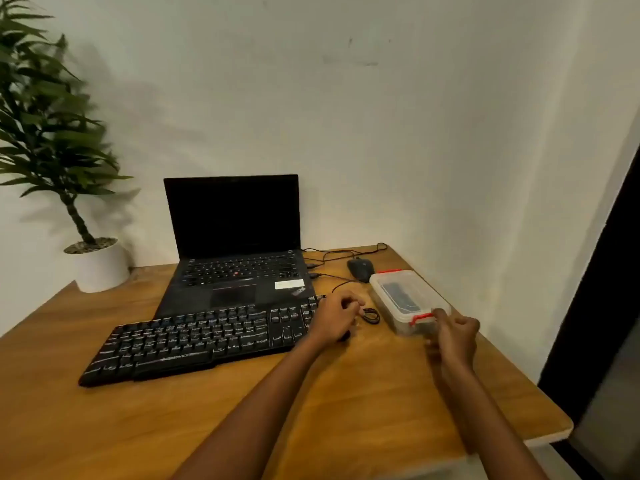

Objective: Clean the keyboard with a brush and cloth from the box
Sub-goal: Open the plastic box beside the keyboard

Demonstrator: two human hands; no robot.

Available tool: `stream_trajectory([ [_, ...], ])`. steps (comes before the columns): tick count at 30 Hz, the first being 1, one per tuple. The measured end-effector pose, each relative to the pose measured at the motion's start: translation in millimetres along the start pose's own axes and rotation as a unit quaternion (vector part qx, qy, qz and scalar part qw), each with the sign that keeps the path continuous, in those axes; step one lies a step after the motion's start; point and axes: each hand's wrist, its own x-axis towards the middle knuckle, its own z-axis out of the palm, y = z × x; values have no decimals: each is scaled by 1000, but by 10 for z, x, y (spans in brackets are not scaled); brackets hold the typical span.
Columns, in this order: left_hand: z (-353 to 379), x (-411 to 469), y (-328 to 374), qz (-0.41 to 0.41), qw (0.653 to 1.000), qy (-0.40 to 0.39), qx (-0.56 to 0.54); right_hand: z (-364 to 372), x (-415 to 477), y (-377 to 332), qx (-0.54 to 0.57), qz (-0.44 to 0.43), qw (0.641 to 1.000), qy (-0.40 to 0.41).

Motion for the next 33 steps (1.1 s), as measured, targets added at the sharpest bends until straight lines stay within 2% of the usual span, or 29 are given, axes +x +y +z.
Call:
stream_trajectory([
  [4, 17, -53, -67, -21, 1000, -7, -8, 125, 33, -15, 35, 19, 999, -14],
  [7, -87, -63, -130, -23, 998, 7, 66, 204, -29, -18, 44, 27, 998, 35],
  [10, -344, -128, -339, -13, 982, 62, 177, 317, -171, -2, 51, 22, 992, 114],
  [13, -779, -278, -574, -24, 950, 157, 269, 529, -374, 20, 46, 8, 997, 65],
  [15, -1152, -432, -757, -95, 912, 234, 324, 693, -496, 38, 21, 0, 1000, 15],
  [17, -1554, -643, -984, -222, 860, 274, 369, 827, -581, 51, 4, -9, 1000, -18],
  [18, -1756, -773, -1095, -290, 838, 280, 367, 883, -623, 54, 1, -8, 1000, -26],
  [20, -2070, -1028, -1272, -384, 816, 294, 317, 943, -672, 49, -5, -1, 999, -32],
  [22, -2244, -1221, -1370, -411, 811, 314, 271, 992, -723, 33, -23, -6, 998, -54],
  [26, -2309, -1399, -1380, -366, 823, 373, 223, 1072, -838, -22, -79, -35, 990, -113],
  [33, -2350, -1798, -1379, -307, 849, 401, 154, 792, -975, 30, -67, -36, 991, -113],
])
